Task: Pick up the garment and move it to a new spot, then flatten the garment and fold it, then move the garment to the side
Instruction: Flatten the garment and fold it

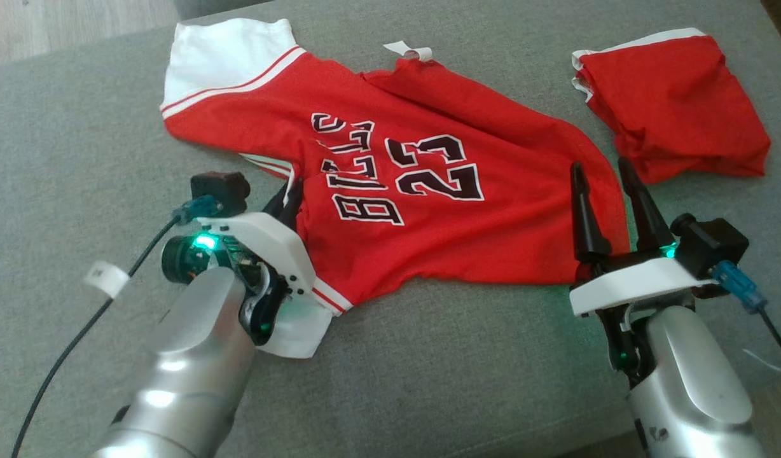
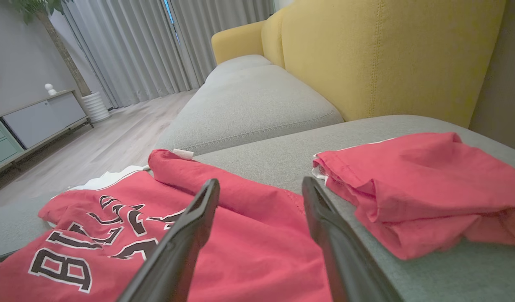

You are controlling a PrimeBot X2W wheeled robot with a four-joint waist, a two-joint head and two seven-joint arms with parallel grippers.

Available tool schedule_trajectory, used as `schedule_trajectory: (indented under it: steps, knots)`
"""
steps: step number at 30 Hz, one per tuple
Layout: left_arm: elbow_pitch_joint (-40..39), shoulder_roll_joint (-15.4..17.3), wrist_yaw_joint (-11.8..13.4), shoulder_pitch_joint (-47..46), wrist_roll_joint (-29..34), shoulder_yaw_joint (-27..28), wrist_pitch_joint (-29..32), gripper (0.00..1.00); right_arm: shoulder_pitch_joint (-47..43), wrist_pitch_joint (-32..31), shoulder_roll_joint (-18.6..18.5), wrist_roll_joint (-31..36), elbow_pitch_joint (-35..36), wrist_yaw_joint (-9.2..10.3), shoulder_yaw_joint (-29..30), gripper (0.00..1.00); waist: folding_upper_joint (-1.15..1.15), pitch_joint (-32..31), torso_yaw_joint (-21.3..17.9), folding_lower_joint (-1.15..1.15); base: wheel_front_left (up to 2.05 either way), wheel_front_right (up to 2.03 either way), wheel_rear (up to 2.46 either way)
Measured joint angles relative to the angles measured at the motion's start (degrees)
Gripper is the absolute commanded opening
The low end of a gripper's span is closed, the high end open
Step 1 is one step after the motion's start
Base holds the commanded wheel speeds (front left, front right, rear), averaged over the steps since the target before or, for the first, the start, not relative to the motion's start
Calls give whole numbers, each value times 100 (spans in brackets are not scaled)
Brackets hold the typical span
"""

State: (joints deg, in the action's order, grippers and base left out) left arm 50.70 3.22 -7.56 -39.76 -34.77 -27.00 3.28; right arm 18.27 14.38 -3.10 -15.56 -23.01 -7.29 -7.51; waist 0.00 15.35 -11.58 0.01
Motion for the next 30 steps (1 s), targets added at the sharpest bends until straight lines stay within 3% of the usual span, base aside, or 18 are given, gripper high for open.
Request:
schedule_trajectory:
  steps: [14,23,27,28,29,30]
  knots:
    - [101,601,-1,-378,-353,134,-1355,0,-2,0,1,35,-64,0,43,100,0,-171,197,-1,0,0,0]
    - [227,1117,2,-738,-310,283,-1545,0,-4,0,1,44,-112,0,24,100,0,-189,289,-1,0,0,0]
    - [368,1240,2,-976,-193,147,-1267,0,-3,0,1,55,-156,0,0,100,0,-184,314,-1,0,0,0]
    - [387,1239,1,-988,-175,81,-1224,41,-3,0,1,54,-162,0,-15,100,0,-185,318,-1,0,0,0]
    - [409,1235,1,-987,-145,10,-1181,100,-3,0,0,54,-170,0,-41,100,0,-189,323,0,0,0,0]
    - [436,1230,0,-982,-129,-74,-1160,100,-3,0,0,54,-180,0,-70,100,0,-197,331,0,0,0,0]
